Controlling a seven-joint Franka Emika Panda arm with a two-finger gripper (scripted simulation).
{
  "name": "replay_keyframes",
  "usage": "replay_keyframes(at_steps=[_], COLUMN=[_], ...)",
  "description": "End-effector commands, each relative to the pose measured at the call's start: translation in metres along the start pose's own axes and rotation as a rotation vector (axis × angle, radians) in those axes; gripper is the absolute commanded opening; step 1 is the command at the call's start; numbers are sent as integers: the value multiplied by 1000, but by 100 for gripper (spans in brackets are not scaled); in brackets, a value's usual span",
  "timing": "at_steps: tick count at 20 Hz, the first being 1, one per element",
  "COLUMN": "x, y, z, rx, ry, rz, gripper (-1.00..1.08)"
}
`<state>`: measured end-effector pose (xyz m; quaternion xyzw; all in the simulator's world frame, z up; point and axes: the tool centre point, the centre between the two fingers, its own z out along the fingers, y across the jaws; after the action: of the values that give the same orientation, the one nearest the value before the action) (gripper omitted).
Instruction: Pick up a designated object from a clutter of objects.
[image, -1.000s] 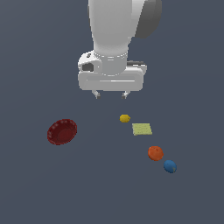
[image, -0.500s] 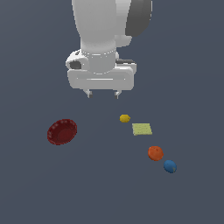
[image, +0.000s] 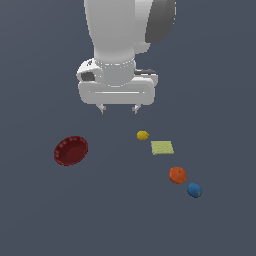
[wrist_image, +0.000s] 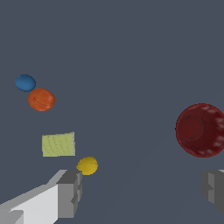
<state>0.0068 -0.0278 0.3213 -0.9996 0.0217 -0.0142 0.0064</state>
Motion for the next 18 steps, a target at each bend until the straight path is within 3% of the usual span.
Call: replay_keyframes(at_steps=[1, 10, 18], x=[6, 42, 87], y=[-5, -38, -94], z=[3, 22, 60], rx=[-3, -20, -34], ry=[-1, -7, -15], rz=[-18, -139, -313], gripper=[100, 100, 100])
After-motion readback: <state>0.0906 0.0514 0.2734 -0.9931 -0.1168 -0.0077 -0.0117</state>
